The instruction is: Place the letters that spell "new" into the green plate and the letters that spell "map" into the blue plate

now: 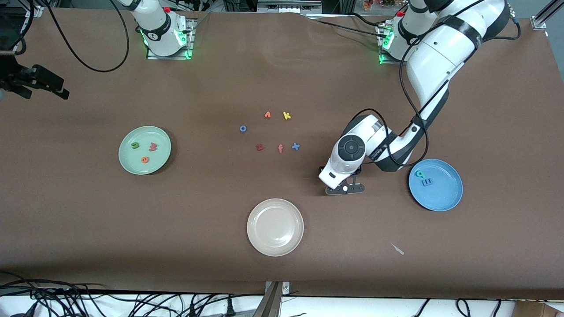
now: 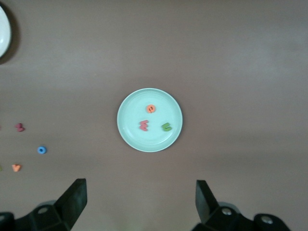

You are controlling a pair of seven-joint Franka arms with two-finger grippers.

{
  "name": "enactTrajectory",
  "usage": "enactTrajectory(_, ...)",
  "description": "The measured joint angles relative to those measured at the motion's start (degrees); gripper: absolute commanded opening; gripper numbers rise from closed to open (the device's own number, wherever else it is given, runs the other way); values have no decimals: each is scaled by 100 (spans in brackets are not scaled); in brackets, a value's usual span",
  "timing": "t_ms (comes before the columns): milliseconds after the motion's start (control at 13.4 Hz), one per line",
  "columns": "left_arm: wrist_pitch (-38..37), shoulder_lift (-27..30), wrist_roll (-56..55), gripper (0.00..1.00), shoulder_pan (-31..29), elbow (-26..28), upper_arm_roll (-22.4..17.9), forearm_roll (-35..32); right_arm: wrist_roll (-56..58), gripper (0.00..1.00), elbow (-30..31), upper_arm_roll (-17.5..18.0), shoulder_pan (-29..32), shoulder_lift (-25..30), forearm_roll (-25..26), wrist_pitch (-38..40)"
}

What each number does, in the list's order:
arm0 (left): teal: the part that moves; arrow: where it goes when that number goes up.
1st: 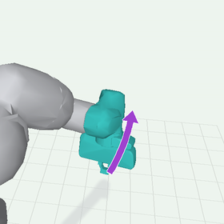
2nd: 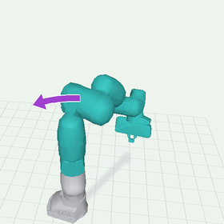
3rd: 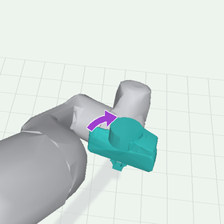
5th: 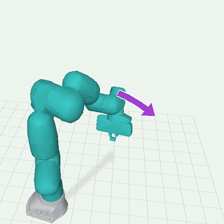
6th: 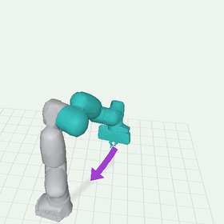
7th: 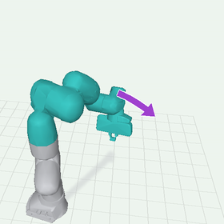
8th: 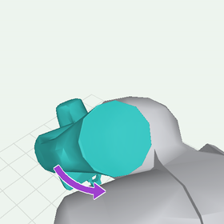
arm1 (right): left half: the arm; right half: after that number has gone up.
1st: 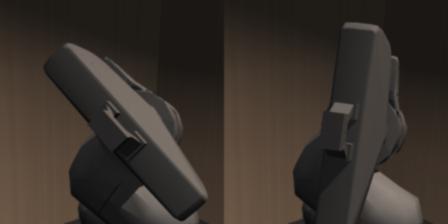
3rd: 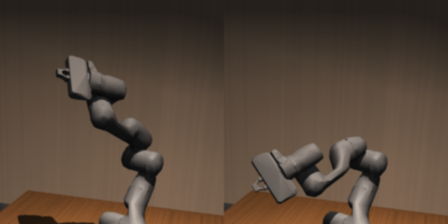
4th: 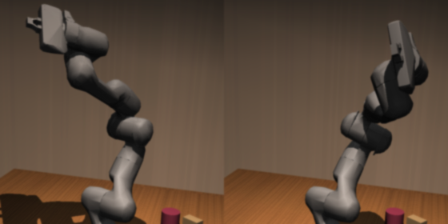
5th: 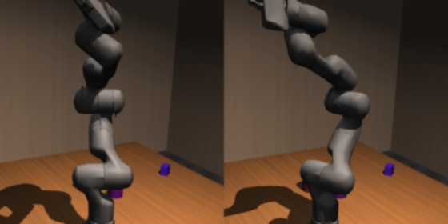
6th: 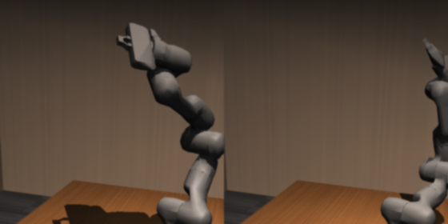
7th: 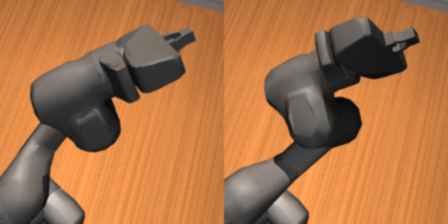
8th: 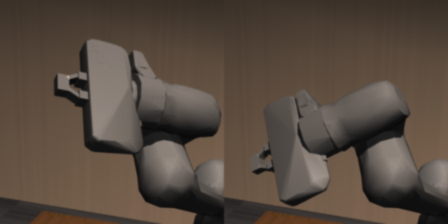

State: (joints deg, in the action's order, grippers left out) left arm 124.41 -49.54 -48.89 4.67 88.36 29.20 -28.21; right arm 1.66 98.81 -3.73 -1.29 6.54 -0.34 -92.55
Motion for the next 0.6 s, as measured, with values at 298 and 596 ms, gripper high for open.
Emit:
enactTrajectory(298,-70,-145,21,66,17,-141,-11,1,-17,100,129,420,268,58,37,-65)
enactTrajectory(596,-70,-151,91,49,17,-173,-1,6,-16,100,-154,-205,-185,-161,38,106)
